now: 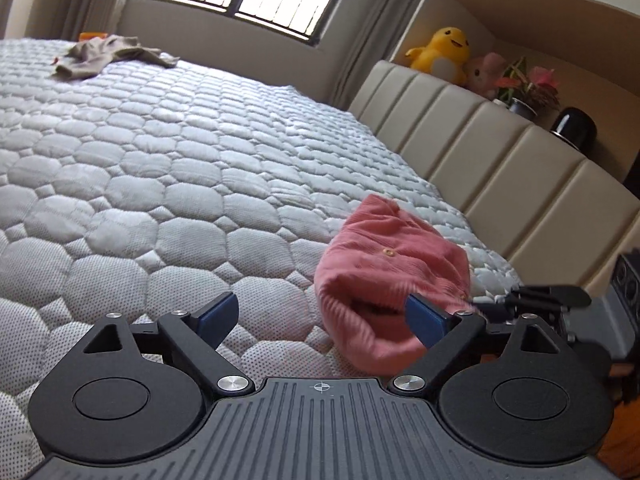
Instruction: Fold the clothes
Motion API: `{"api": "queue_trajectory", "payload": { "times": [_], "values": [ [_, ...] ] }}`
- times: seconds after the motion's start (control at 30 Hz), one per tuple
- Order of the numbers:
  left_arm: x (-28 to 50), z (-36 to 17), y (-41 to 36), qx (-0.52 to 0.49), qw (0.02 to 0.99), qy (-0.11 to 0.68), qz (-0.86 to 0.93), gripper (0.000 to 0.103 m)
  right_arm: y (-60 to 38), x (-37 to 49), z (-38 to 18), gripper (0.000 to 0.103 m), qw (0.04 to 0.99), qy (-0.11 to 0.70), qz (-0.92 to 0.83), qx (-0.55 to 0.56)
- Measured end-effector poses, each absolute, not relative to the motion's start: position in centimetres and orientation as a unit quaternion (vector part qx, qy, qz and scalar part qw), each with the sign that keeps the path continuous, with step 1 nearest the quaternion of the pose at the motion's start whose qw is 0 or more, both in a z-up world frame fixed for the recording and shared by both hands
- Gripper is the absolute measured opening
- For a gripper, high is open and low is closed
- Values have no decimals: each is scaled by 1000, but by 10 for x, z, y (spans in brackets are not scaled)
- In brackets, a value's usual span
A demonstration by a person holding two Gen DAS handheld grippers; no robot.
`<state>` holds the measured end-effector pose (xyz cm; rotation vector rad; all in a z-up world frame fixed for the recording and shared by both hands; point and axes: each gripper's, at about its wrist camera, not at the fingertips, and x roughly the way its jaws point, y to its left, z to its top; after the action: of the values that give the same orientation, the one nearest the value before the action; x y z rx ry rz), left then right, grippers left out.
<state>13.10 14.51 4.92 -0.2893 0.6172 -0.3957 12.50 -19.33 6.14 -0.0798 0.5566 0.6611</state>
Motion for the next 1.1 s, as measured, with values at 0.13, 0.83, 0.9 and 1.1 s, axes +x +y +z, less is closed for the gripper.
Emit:
{"api": "queue_trajectory", "payload": {
  "times": [0.13, 0.83, 0.9, 1.1],
  "values": [
    [149, 49, 111, -90, 923, 302, -221, 94, -225, 166, 51, 18, 907, 304, 289, 43],
    [285, 27, 31, -124, 901, 372, -187, 91, -154, 113, 36, 51, 896, 198, 348, -193],
    [283, 31, 31, -117, 903, 371, -184, 91, -150, 124, 34, 51, 902, 197, 324, -206],
    [279, 44, 37, -101, 910, 363, -174, 93, -162, 147, 37, 30, 916, 206, 286, -190]
  ]
}}
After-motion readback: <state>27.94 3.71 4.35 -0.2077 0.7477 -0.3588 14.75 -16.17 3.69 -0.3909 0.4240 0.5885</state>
